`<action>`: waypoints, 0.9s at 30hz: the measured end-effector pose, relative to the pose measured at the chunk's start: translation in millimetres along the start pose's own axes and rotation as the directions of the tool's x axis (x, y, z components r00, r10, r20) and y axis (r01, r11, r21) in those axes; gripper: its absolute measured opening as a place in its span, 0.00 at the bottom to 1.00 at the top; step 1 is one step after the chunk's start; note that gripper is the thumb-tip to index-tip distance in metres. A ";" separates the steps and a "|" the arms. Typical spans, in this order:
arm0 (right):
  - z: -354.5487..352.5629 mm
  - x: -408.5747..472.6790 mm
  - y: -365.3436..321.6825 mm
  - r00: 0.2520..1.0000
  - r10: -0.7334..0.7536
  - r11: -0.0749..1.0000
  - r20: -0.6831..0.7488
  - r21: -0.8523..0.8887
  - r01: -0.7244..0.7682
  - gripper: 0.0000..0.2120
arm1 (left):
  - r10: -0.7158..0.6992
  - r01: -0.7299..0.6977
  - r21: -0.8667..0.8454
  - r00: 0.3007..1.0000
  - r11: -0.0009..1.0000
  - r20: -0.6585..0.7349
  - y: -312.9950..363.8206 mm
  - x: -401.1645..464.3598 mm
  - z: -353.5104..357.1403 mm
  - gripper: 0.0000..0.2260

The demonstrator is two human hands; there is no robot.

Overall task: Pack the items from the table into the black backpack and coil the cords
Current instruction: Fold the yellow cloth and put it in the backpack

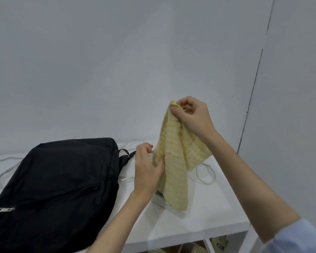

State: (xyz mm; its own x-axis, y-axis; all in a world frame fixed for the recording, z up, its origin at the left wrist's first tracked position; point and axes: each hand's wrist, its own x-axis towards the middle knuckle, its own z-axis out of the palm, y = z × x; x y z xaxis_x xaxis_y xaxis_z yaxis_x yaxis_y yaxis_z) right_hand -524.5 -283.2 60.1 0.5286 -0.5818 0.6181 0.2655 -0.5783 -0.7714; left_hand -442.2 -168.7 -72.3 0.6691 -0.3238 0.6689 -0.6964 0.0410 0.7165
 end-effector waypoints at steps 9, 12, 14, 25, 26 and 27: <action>-16.1 -2.1 12.1 0.987 0.140 0.986 -0.078 0.102 -0.131 0.06 | 0.043 -0.012 -0.102 0.952 0.995 0.304 -12.2 -5.0 -16.8 0.11; -15.9 -4.4 17.8 0.985 0.158 0.984 -0.064 0.094 -0.152 0.05 | -0.081 0.169 -0.126 0.854 0.978 0.514 -11.7 -9.3 -17.0 0.12; -15.1 -5.3 20.8 0.982 0.177 0.980 -0.070 0.111 -0.168 0.05 | -0.078 0.133 -0.068 0.848 0.989 0.525 -12.2 -13.0 -14.5 0.13; -23.7 -3.7 19.3 0.985 0.170 0.975 -0.032 0.150 -0.163 0.05 | -0.173 0.239 -0.053 0.822 0.970 0.542 -16.4 0.1 -12.8 0.14; -27.1 -2.8 20.6 0.982 0.180 0.975 -0.060 0.139 -0.170 0.05 | -0.166 0.219 -0.041 0.834 0.975 0.526 -17.2 3.8 -17.5 0.13; -31.3 -1.8 22.6 0.977 0.193 0.974 -0.091 0.134 -0.180 0.05 | -0.154 0.196 -0.027 0.843 0.980 0.515 -16.2 8.5 -23.6 0.12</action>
State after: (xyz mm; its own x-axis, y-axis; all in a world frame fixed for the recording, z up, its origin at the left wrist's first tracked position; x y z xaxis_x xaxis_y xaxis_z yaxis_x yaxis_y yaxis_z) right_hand -544.7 -313.1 46.3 0.4946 -0.7319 0.4687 0.2718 -0.3821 -0.8833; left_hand -419.1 -149.8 -73.6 0.5383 -0.7659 0.3515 -0.5446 0.0022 0.8387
